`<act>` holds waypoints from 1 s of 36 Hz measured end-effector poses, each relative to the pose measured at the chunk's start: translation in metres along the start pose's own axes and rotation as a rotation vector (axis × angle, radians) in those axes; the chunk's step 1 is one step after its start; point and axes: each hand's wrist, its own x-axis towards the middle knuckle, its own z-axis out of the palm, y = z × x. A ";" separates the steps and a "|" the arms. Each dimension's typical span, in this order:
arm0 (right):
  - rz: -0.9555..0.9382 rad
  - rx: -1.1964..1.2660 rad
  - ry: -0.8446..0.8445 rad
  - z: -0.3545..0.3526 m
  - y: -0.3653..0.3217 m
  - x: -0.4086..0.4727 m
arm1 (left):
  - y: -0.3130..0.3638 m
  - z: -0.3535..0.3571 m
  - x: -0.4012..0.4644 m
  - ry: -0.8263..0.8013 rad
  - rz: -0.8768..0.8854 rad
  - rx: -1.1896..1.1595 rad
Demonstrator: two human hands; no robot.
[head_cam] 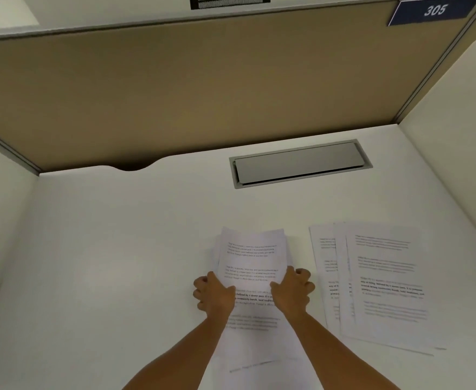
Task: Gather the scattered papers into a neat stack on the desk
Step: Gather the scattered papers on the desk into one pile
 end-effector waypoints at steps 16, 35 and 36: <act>-0.092 0.223 -0.124 -0.007 0.006 -0.001 | -0.011 -0.009 -0.002 -0.110 0.116 -0.318; 0.153 0.913 -0.495 -0.049 0.041 -0.032 | -0.020 -0.067 -0.050 -0.361 0.228 -0.677; 0.129 0.925 -0.523 -0.049 0.042 -0.034 | -0.021 -0.070 -0.050 -0.352 0.229 -0.682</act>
